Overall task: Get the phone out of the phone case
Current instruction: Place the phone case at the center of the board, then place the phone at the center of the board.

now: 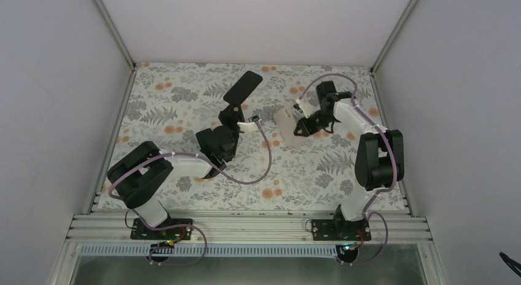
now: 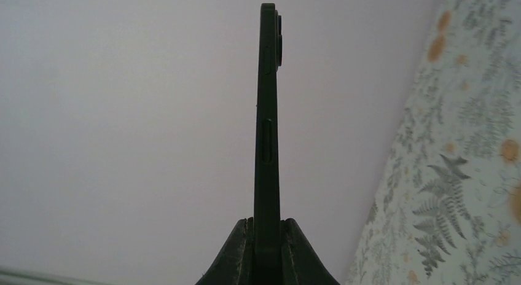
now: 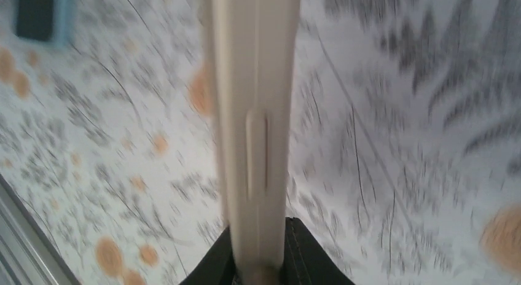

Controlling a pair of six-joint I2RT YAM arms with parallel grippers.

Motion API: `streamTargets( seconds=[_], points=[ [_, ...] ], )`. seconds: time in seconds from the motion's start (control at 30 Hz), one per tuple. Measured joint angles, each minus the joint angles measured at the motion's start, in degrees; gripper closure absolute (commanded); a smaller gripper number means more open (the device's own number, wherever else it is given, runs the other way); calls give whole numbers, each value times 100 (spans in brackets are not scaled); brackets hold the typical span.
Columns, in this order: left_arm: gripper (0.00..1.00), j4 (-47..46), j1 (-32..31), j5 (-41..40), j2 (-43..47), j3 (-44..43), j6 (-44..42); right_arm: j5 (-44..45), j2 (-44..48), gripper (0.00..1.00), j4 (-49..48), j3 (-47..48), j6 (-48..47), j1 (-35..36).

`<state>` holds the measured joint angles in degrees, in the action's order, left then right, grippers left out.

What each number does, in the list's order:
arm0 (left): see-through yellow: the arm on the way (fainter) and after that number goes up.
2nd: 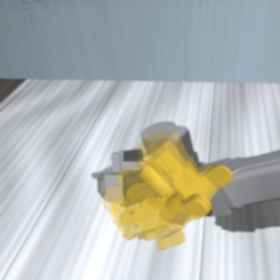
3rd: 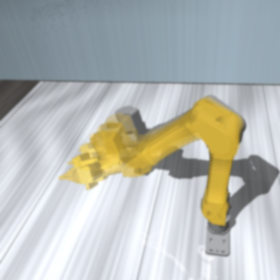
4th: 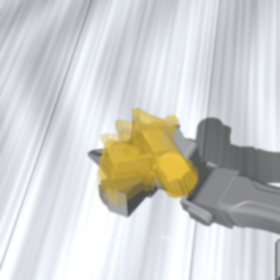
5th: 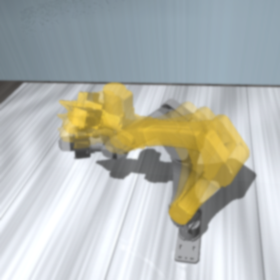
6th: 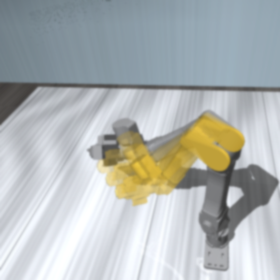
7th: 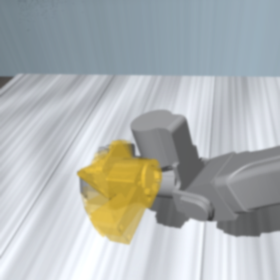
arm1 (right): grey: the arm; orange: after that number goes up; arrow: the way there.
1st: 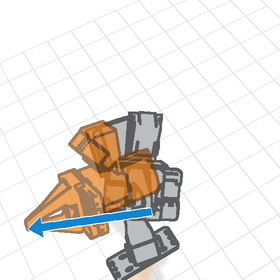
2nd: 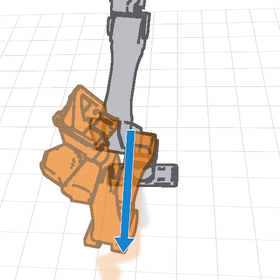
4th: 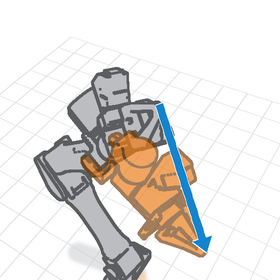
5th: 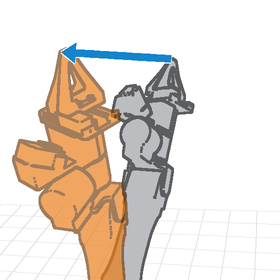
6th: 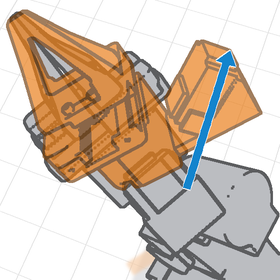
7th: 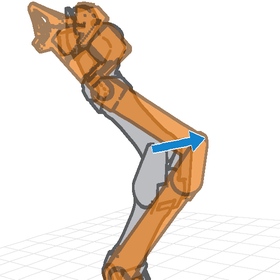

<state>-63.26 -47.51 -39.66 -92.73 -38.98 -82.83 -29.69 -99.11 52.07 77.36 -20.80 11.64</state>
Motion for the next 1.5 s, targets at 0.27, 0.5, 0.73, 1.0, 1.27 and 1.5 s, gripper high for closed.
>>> streamTargets(
  seconds=[0.27, 0.5, 0.73, 1.0, 1.27, 1.5],
  points=[
    [98, 140, -197, -42, -846, -190, -35, 446, -175, 74, 398, -691, -452, -815],
    [98, 356, -387, -39, -1397, -400, 52, 1121, -216, 49, 293, -704, -466, -1182],
    [98, 820, -516, 15, -1589, -562, 321, 1950, 380, 30, 103, -800, -492, -1215],
    [98, 1926, -697, 310, -1672, -619, 789, 2282, 1633, 29, -81, -798, -562, -1215],
    [98, 2669, -894, 466, -1934, -848, 1123, 2264, 2055, 27, 17, -769, -581, -1215],
    [79, 3366, -1110, 575, -1963, -1237, 1473, 2188, 2312, 24, 144, -765, -629, -1215]
  ],
)
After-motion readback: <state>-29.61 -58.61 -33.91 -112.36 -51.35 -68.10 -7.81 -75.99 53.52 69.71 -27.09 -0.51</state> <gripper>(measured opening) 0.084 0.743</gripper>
